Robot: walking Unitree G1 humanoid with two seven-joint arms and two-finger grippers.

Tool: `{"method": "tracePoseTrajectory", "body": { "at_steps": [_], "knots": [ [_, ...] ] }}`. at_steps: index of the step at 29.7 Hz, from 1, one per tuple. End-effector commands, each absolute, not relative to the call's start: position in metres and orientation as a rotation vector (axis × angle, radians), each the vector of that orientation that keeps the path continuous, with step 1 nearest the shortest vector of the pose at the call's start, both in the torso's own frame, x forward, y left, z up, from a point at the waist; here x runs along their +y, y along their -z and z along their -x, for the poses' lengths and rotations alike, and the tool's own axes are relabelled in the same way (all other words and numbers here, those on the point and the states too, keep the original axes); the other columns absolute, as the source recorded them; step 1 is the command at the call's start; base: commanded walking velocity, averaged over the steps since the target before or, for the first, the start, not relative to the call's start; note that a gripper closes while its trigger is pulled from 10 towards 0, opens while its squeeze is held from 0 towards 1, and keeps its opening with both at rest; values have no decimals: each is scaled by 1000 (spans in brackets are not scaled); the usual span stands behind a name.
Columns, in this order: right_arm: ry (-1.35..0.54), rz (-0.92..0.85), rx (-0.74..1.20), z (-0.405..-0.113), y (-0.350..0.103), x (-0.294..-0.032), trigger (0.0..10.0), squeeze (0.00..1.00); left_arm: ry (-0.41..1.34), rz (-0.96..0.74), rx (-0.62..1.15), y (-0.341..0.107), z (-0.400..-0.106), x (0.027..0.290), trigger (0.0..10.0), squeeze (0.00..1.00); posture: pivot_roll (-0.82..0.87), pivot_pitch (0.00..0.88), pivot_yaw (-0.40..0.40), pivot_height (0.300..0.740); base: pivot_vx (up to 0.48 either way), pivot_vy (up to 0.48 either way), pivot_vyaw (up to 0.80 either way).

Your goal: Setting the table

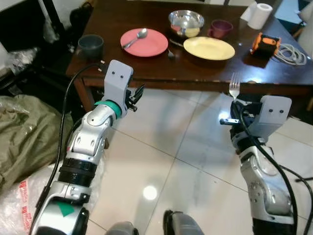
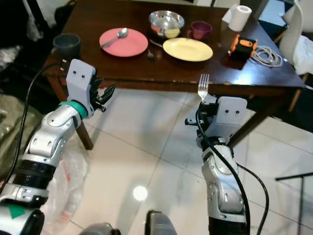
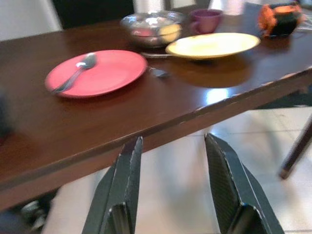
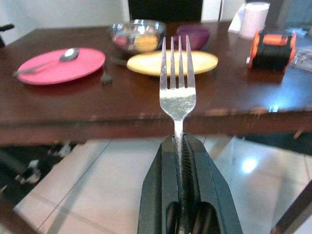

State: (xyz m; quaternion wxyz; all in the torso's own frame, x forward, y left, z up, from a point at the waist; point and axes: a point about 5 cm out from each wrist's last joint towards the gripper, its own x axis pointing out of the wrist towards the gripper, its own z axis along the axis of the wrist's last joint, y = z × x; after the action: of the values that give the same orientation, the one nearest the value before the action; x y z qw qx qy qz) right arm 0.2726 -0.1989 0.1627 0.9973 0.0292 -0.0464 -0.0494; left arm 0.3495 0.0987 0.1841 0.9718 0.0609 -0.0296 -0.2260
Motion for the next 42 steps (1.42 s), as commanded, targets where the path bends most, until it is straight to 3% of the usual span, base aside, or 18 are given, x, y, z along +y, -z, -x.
{"method": "tracePoseTrajectory", "body": {
  "at_steps": [1,28,42],
  "knots": [
    [99,-64,-94,-272,-163,-198,10000,0,437,-137,-38,-178,-350,106,10000,0,52,0,41,740,345,0,0],
    [110,-61,-95,-272,-163,-199,10000,0,446,-140,-41,-179,-350,104,10000,0,48,0,44,740,335,0,-132],
    [111,-61,-96,-272,-163,-199,10000,0,454,-144,-45,-178,-350,102,10000,0,47,0,45,740,320,-299,0]
  ]
}}
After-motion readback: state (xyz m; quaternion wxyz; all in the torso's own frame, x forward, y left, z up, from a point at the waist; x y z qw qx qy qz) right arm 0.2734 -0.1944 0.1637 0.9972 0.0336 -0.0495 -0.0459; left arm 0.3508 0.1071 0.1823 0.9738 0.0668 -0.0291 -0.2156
